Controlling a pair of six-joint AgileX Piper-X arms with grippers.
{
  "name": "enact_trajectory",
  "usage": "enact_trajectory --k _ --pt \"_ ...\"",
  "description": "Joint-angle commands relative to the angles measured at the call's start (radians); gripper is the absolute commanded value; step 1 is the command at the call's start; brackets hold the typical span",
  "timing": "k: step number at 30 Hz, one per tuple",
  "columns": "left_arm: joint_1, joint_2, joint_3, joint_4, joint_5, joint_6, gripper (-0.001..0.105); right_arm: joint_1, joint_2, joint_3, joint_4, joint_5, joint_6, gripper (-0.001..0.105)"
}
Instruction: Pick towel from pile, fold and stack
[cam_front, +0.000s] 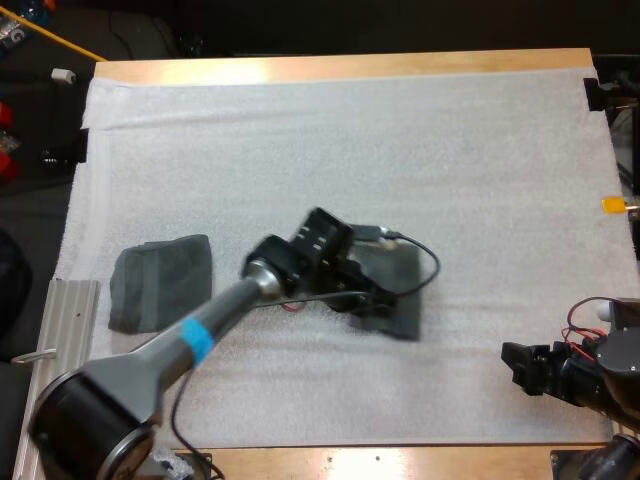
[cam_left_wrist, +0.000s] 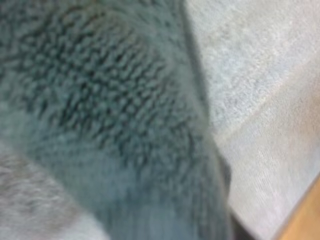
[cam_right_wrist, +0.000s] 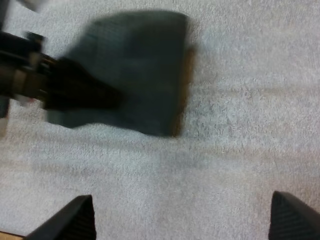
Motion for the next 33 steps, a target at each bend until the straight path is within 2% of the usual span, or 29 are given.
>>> enact_trajectory --k 1,5,9,15,21,28,33 --pt "0.036 -0.039 -0.006 0.072 -0.038 0.061 0.0 -0.003 0.0 -0.002 0.004 0.007 -0.008 0.069" --pt "0.155 -0.119 -0.006 0.249 -0.135 0.213 0.0 -0.003 0.0 -0.002 0.004 0.007 -0.008 0.069" --pt "0.294 -0.197 -0.006 0.42 -0.265 0.367 0.0 -0.003 0.0 -0.002 0.004 0.007 -0.008 0.069" --pt "0.451 -0.278 -0.006 0.505 -0.363 0.441 0.0 -0.003 0.0 -0.002 0.004 0.007 -0.008 0.069" --pt "0.554 -0.292 -0.006 0.54 -0.45 0.486 0.0 -0.003 0.0 -0.002 0.004 0.007 -0.008 0.069" --pt "0.608 -0.292 -0.006 0.529 -0.549 0.523 0.0 -0.003 0.0 -0.002 0.004 0.007 -0.008 0.069" --pt "0.624 -0.285 -0.006 0.49 -0.573 0.536 0.0 -0.003 0.0 -0.002 0.004 0.003 -0.008 0.069"
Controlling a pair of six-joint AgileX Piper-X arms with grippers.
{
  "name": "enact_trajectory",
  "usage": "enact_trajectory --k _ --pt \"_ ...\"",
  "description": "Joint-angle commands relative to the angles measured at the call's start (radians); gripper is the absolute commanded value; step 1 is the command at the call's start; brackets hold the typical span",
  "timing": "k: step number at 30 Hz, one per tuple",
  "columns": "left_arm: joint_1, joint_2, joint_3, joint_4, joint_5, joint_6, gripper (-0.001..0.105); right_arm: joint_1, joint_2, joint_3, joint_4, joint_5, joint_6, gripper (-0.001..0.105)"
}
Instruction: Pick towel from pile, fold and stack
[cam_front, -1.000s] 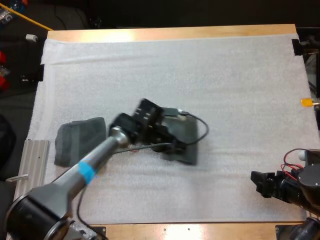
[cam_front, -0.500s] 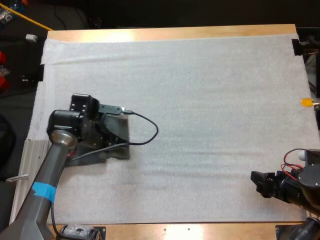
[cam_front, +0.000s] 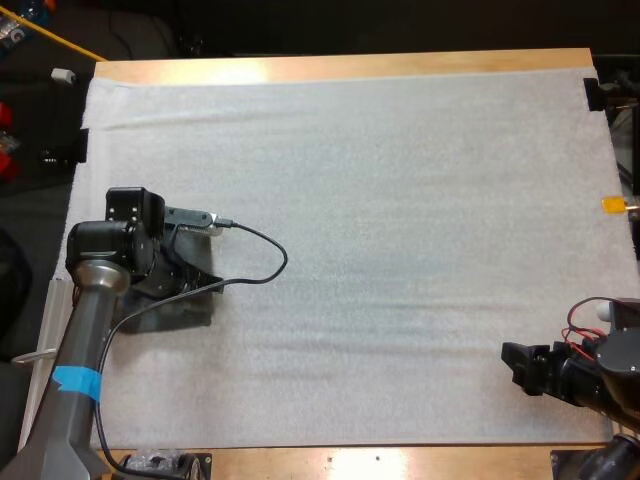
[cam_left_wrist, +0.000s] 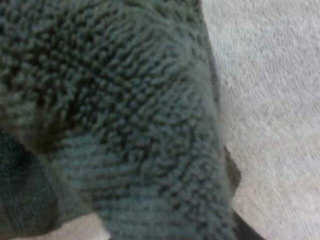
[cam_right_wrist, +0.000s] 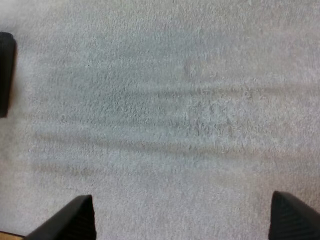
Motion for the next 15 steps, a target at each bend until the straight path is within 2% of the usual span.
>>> enact_trajectory --k 1,10,14,15 --pt "0.004 0.004 -0.005 -0.01 -0.016 0.007 0.0 -0.003 0.0 -0.002 0.004 0.0 -0.008 0.069" --pt "0.004 0.079 -0.005 -0.004 -0.024 0.007 0.0 -0.003 0.0 -0.002 0.004 -0.002 -0.008 0.069" --pt "0.006 0.103 -0.005 0.003 -0.087 0.007 0.0 -0.003 0.0 -0.002 0.004 -0.002 -0.008 0.069" --pt "0.006 0.11 -0.005 0.003 -0.13 0.007 0.0 -0.003 0.0 -0.002 0.004 -0.002 -0.008 0.069"
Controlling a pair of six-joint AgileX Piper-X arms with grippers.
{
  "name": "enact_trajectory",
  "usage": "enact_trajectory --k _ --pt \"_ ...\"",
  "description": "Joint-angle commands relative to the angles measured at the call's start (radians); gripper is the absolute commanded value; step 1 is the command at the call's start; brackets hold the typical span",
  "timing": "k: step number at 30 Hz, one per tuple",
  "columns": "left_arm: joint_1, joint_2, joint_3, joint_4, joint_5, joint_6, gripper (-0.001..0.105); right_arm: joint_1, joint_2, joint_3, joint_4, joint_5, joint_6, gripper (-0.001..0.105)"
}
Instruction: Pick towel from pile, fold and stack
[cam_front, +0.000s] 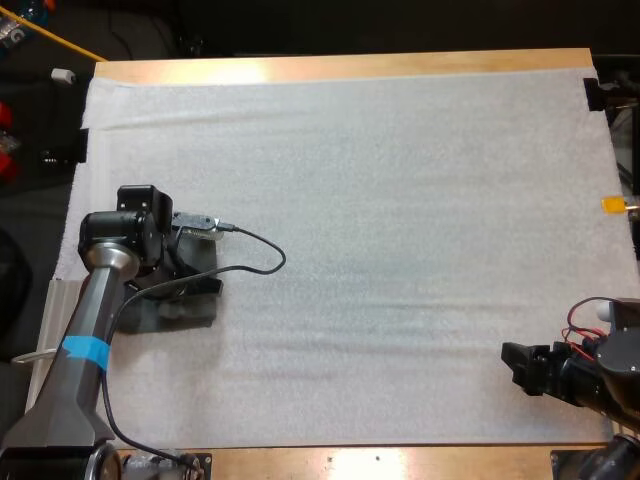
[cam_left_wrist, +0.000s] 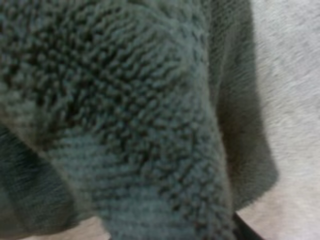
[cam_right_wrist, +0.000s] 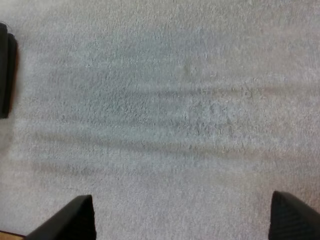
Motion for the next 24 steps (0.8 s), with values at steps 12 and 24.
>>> enact_trajectory --k 12,24 --pt "0.001 0.002 -0.005 -0.001 -0.109 0.035 0.0 -0.003 0.0 -0.002 0.004 -0.002 -0.008 0.069" --pt "0.001 0.002 -0.005 -0.001 -0.113 0.035 0.001 -0.003 0.0 -0.002 0.004 -0.002 -0.008 0.069"
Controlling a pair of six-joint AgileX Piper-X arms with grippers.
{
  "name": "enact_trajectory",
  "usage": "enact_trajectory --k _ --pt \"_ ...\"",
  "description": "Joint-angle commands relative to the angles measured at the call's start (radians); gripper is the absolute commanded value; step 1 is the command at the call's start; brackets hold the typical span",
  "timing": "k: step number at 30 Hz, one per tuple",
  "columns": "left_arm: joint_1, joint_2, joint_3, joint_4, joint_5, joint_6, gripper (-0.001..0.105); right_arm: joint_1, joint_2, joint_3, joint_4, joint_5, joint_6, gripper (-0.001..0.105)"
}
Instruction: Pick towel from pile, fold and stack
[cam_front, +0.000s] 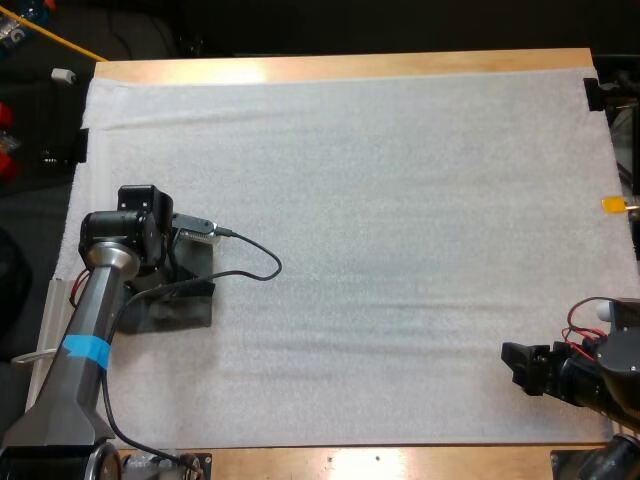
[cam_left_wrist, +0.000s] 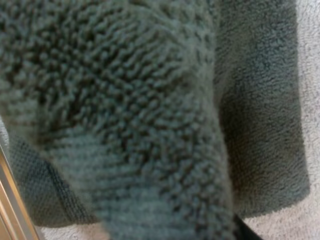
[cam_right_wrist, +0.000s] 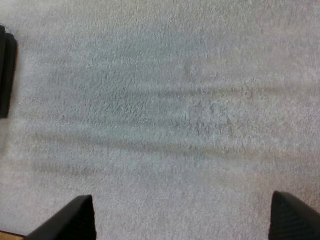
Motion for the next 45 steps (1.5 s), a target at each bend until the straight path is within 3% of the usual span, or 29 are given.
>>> enact_trajectory --k 1,4,9,15,20,30,36,40,45 --pt "0.001 0.001 -0.005 -0.001 -0.023 0.003 0.002 -0.003 0.0 -0.002 0.004 -0.002 -0.008 0.069" --pt "0.001 0.001 -0.005 -0.001 -0.047 0.003 0.02 -0.003 0.0 -0.002 0.004 -0.002 -0.008 0.069" --pt "0.004 0.001 -0.005 -0.001 -0.118 -0.012 0.072 -0.003 0.0 -0.002 0.004 -0.002 -0.008 0.069" --pt "0.054 0.001 -0.005 -0.001 -0.134 -0.026 0.059 -0.003 0.0 -0.002 0.004 -0.002 -0.008 0.069" --pt "0.121 0.001 -0.005 0.005 -0.12 -0.065 0.059 -0.003 0.0 -0.002 0.004 -0.002 -0.012 0.069" --pt "0.11 0.001 -0.005 -0.003 0.122 -0.081 0.059 -0.003 0.0 -0.002 0.004 -0.002 -0.032 0.069" --pt "0.1 0.001 -0.005 -0.009 0.154 -0.082 0.059 -0.003 0.0 -0.002 0.004 -0.002 -0.032 0.069" --pt "0.104 0.004 0.016 -0.045 0.11 -0.084 0.059 -0.003 0.0 -0.002 0.004 -0.002 -0.032 0.069" --pt "0.116 0.045 0.053 -0.085 0.124 -0.095 0.059 -0.003 0.0 -0.002 0.004 0.0 -0.032 0.069"
